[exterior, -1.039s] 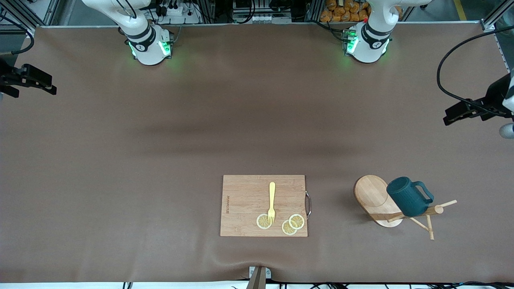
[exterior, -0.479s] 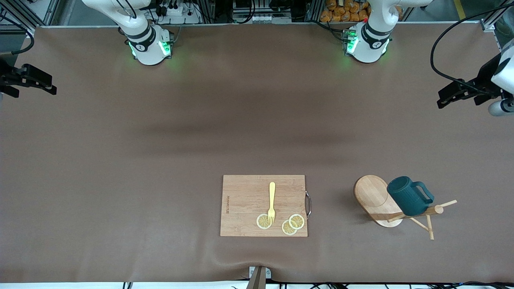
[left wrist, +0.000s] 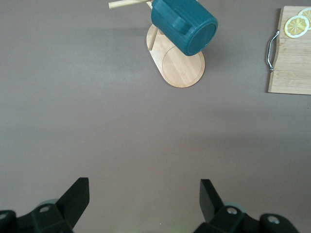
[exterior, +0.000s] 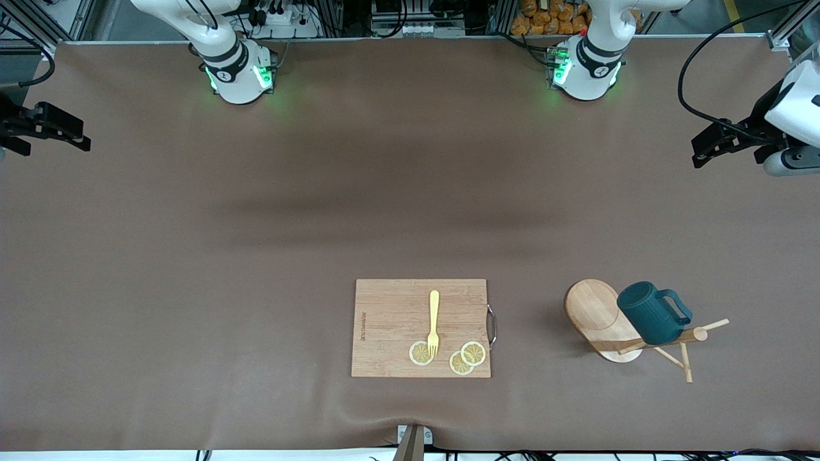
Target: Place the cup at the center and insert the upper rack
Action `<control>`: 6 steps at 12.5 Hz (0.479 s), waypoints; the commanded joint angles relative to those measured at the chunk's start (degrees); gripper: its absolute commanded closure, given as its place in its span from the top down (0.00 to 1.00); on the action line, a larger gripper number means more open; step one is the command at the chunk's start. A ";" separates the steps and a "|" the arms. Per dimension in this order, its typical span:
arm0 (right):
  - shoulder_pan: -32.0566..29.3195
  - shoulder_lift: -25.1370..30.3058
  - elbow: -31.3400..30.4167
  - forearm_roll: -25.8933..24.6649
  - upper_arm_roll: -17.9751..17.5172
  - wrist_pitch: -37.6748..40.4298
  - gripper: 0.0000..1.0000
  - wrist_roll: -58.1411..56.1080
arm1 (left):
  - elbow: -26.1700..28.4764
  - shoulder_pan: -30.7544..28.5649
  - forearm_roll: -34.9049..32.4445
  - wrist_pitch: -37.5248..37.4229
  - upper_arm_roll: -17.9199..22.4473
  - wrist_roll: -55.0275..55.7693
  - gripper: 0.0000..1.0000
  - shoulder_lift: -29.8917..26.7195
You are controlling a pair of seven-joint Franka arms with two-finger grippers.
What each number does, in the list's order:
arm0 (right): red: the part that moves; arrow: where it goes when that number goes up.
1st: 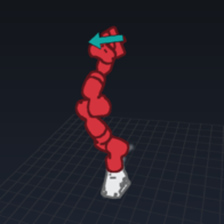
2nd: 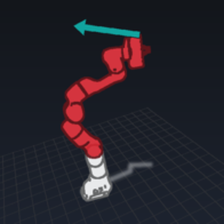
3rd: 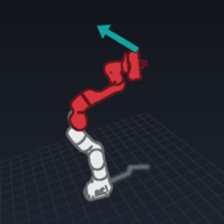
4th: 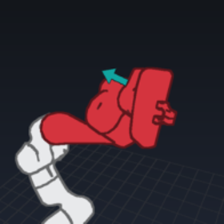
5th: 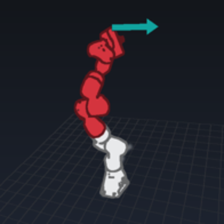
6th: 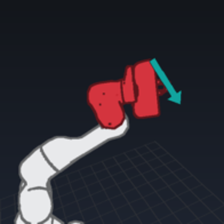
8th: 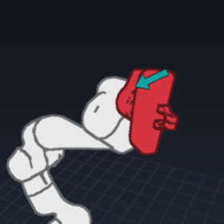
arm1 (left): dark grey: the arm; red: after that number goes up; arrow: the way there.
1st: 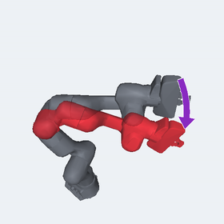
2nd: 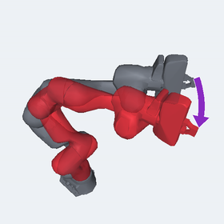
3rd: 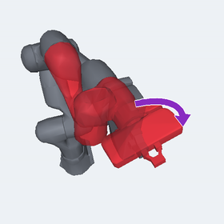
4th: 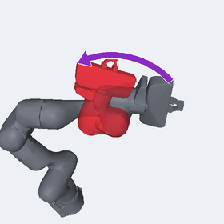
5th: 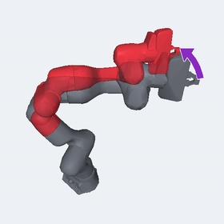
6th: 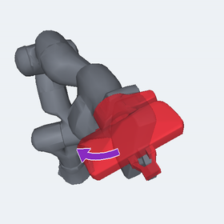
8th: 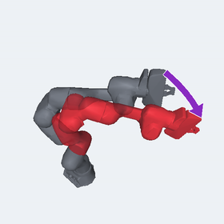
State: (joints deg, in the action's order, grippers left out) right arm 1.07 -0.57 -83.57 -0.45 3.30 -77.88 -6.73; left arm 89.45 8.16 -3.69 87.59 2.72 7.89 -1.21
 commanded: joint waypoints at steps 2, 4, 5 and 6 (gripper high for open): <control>0.34 1.01 -0.45 0.27 0.13 0.01 1.00 -0.30 | 0.90 0.45 -0.44 -0.66 -0.35 -0.33 1.00 -0.72; 0.34 0.92 -0.45 0.27 0.13 -0.08 1.00 -0.30 | 0.90 0.37 -0.27 -1.72 -0.70 -0.77 1.00 -0.55; 0.34 1.01 -0.36 0.27 0.13 -0.08 1.00 -0.21 | 0.64 0.28 -0.27 -1.72 -0.79 -0.77 1.00 -0.29; 0.34 1.01 -0.36 0.36 0.13 -0.17 1.00 -0.21 | 0.64 0.28 -0.09 -1.72 -0.96 -0.43 1.00 -0.28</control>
State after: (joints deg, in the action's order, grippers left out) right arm 1.07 -0.57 -83.57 -0.45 3.29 -77.93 -6.73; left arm 90.14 8.26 -3.69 86.53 1.93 7.89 -1.20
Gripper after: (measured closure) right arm 0.000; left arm 0.000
